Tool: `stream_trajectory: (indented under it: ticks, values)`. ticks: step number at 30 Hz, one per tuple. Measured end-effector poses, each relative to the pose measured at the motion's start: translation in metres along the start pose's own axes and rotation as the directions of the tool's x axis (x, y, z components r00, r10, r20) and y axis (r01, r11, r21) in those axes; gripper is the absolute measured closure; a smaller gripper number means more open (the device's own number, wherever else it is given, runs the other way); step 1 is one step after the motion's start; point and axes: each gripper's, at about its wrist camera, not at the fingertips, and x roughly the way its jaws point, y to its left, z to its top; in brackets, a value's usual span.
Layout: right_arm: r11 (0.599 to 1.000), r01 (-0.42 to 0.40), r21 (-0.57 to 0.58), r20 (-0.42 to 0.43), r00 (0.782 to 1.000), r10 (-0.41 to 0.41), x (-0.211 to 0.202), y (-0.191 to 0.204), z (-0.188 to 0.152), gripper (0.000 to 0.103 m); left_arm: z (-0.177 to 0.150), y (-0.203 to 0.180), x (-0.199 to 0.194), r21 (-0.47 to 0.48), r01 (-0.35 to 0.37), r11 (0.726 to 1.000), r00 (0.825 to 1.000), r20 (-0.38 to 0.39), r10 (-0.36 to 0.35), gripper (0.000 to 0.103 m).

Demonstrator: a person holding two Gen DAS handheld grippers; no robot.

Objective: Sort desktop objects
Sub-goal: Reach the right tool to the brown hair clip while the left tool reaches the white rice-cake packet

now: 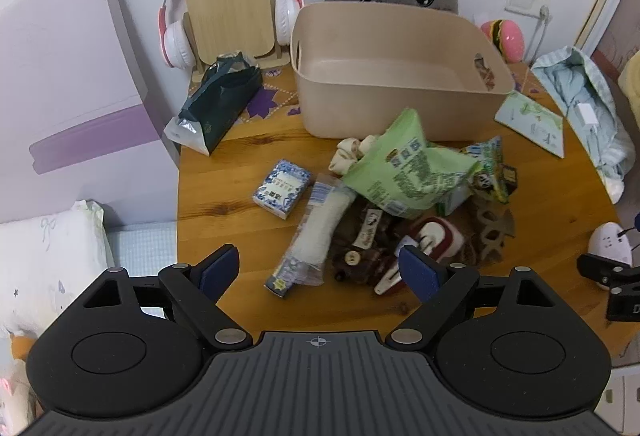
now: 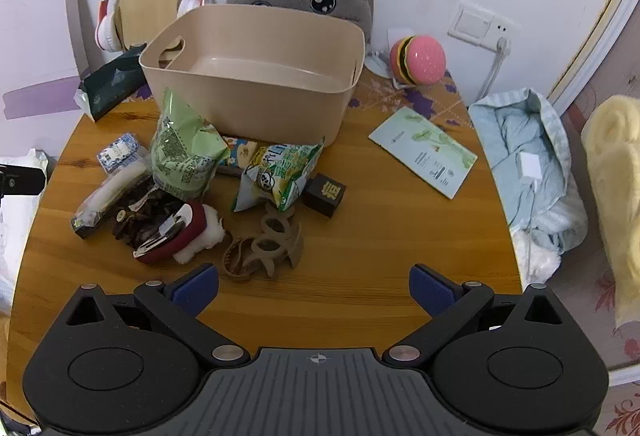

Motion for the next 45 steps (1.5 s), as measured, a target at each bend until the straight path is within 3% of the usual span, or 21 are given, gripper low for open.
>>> stream_trajectory:
  ticks: [11,15,18,24,30,38,43,45]
  values:
    - [0.999,-0.018,0.033,-0.045,0.999,0.02,0.044,0.004,-0.001,0.001,0.005,0.017,0.044,-0.026,-0.025,0.999,0.999,-0.023,0.025,0.014]
    - [0.995,0.095,-0.025,-0.083,0.992,-0.097,0.068,0.013,0.003,0.0,0.007,0.019,0.058,-0.023,-0.019,1.0,1.0,-0.021,0.019,0.014]
    - [0.99,0.107,-0.094,-0.07,0.991,-0.114,0.079,0.021,0.005,0.0,0.009,0.019,0.074,-0.017,-0.034,0.999,0.999,-0.037,0.033,0.014]
    - [0.995,0.062,-0.083,-0.078,0.995,-0.068,0.106,0.027,0.017,0.004,0.01,0.018,0.106,0.005,-0.047,0.999,0.997,-0.069,0.047,0.015]
    - [0.996,0.041,-0.079,-0.097,0.994,-0.048,0.131,0.028,0.024,0.009,0.007,0.017,0.134,0.025,-0.051,0.998,0.994,-0.09,0.053,0.023]
    - [0.998,-0.005,-0.062,-0.15,0.989,-0.005,0.154,0.026,0.026,0.012,0.008,0.016,0.154,0.039,-0.028,0.999,0.994,-0.106,0.032,0.024]
    - [0.999,-0.033,-0.035,-0.183,0.983,0.026,0.166,0.024,0.026,0.012,0.008,0.009,0.166,0.06,-0.003,0.998,0.992,-0.122,0.011,0.031]
    - [0.998,-0.045,-0.033,-0.184,0.982,0.038,0.167,0.025,0.026,0.017,0.009,0.007,0.173,0.063,-0.001,0.998,0.99,-0.14,0.009,0.037]
